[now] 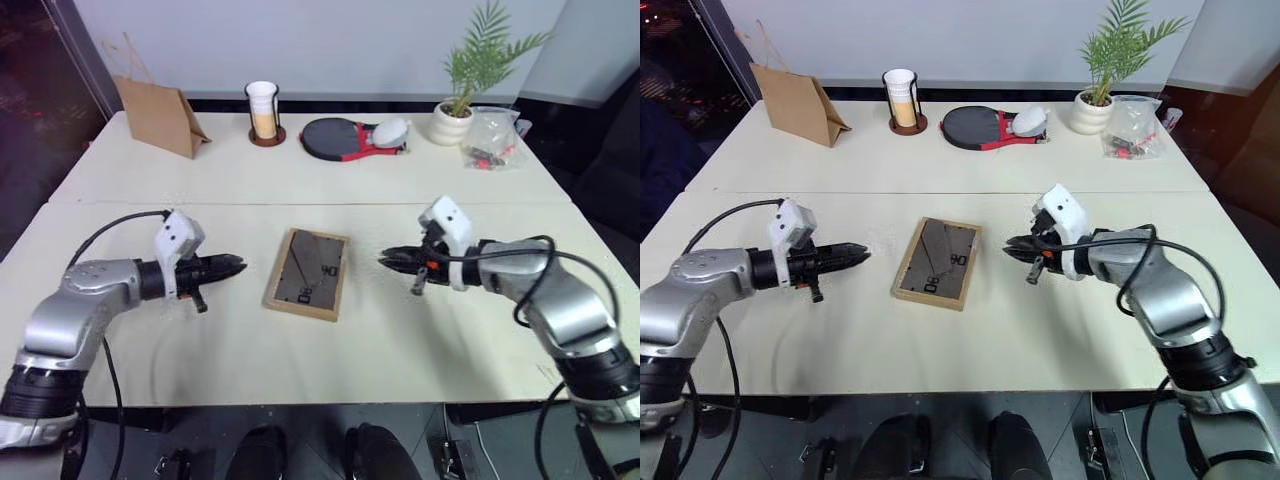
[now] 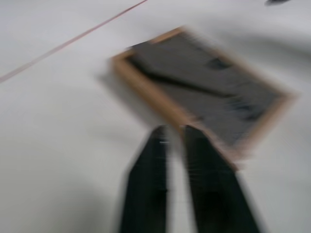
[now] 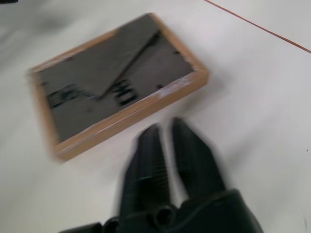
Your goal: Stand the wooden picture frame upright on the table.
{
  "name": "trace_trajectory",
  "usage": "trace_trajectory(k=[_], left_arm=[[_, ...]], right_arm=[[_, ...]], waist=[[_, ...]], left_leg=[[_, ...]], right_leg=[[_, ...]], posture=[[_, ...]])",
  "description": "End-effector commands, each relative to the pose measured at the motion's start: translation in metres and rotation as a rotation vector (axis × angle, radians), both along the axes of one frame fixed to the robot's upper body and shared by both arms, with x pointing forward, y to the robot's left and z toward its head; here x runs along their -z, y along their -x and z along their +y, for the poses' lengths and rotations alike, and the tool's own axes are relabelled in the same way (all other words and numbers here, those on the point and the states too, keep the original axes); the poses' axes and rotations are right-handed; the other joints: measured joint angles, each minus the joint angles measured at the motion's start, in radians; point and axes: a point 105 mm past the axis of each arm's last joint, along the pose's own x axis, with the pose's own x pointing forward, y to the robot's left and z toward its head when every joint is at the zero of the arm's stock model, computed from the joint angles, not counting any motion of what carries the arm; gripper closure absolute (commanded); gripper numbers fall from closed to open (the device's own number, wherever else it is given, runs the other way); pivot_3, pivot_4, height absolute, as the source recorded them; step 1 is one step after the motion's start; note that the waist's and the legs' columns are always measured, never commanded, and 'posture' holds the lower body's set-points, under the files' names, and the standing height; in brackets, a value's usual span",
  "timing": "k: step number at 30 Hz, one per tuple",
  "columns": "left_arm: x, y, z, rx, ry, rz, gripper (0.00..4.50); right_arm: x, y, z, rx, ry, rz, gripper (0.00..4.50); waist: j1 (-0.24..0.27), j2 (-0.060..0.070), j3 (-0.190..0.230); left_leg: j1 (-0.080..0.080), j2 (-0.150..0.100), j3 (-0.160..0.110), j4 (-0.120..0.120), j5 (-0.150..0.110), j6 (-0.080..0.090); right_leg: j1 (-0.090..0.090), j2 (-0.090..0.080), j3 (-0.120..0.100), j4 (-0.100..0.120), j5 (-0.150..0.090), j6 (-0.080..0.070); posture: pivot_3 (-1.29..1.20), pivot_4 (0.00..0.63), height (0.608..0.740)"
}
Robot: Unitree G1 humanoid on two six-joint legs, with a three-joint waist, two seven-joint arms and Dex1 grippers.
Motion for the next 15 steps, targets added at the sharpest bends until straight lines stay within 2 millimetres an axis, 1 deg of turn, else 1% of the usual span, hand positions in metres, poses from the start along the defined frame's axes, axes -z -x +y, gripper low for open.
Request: trace_trajectory(k=[1, 5, 9, 12, 15], left_arm=[[0.004, -0.01, -0.01, -0.008, -0.075, -0.069, 4.47], [0.024, -0.012, -0.033, 0.036, -0.074, -0.039, 4.47], [0.037, -0.015, -0.041, 0.042, -0.059, -0.009, 4.47], [0.043, -0.008, -0.045, 0.071, -0.063, 0.02, 4.47], [0.042, 0.004, -0.05, 0.117, -0.038, 0.062, 4.47]], right_arm=[[0.001, -0.012, 0.011, 0.027, 0.024, -0.058, 4.49], [0.023, -0.026, 0.025, 0.078, 0.032, -0.034, 4.49], [0.035, -0.034, 0.036, 0.08, 0.052, -0.028, 4.49], [0.046, -0.03, 0.052, 0.027, 0.042, 0.009, 4.49], [0.052, -0.023, 0.068, -0.025, 0.026, 0.039, 4.49]], waist=[[-0.001, 0.0, 0.0], [-0.003, 0.0, 0.0], [-0.003, 0.0, 0.0], [-0.004, 0.0, 0.0], [-0.009, 0.0, -0.001]], left_leg=[[0.0, 0.0, 0.0, 0.0, 0.0, 0.0], [-0.001, 0.0, 0.001, 0.0, 0.0, 0.001], [-0.001, 0.0, 0.001, 0.001, 0.0, 0.001], [-0.001, 0.0, 0.0, 0.001, 0.0, 0.001], [0.0, 0.001, 0.0, 0.002, 0.0, 0.001]], right_leg=[[0.0, 0.0, 0.0, 0.0, 0.0, 0.0], [-0.001, 0.0, 0.0, 0.0, 0.0, 0.0], [-0.001, 0.0, 0.0, 0.001, 0.0, 0.0], [-0.001, 0.0, 0.0, 0.001, 0.0, 0.0], [-0.001, 0.0, 0.0, 0.002, 0.0, 0.0]], posture=[[0.0, 0.15, 0.74], [0.0, 0.15, 0.74], [0.0, 0.15, 0.74], [0.0, 0.15, 0.74], [0.0, 0.15, 0.74]])
